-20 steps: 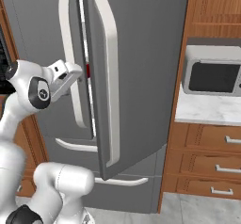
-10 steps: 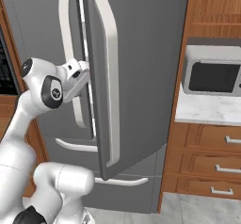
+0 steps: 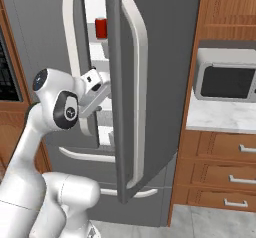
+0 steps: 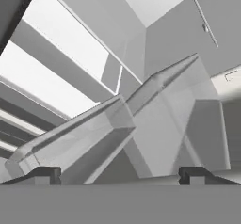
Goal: Open the fridge, grab two sodas, and place both sodas inside the bowl with ice on the dining counter.
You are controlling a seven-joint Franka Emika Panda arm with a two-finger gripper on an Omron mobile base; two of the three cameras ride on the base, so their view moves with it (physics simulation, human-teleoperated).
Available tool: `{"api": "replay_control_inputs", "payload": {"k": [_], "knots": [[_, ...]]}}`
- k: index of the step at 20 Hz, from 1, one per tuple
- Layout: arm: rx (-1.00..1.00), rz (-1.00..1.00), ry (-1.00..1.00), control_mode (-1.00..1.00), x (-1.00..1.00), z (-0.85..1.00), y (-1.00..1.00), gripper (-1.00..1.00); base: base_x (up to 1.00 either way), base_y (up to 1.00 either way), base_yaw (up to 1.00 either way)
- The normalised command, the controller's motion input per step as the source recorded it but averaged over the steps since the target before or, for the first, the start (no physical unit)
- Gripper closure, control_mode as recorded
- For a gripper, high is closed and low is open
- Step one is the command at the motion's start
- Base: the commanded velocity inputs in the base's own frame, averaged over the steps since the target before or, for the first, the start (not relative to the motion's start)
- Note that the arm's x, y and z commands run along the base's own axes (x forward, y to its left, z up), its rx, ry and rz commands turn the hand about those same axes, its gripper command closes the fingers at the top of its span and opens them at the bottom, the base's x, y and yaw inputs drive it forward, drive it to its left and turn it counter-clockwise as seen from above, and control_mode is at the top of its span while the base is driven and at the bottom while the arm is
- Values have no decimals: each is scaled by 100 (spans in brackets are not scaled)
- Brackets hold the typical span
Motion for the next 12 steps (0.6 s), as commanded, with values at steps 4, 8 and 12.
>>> {"api": "replay_control_inputs", "payload": {"k": [4, 8, 12], "knots": [[5, -7, 4, -100, -28, 0, -91, -100, 0, 0, 0], [5, -4, 6, -100, -1, 0, -97, -100, 0, 0, 0], [5, -1, 6, -100, 1, 0, -98, -100, 0, 0, 0]]}}
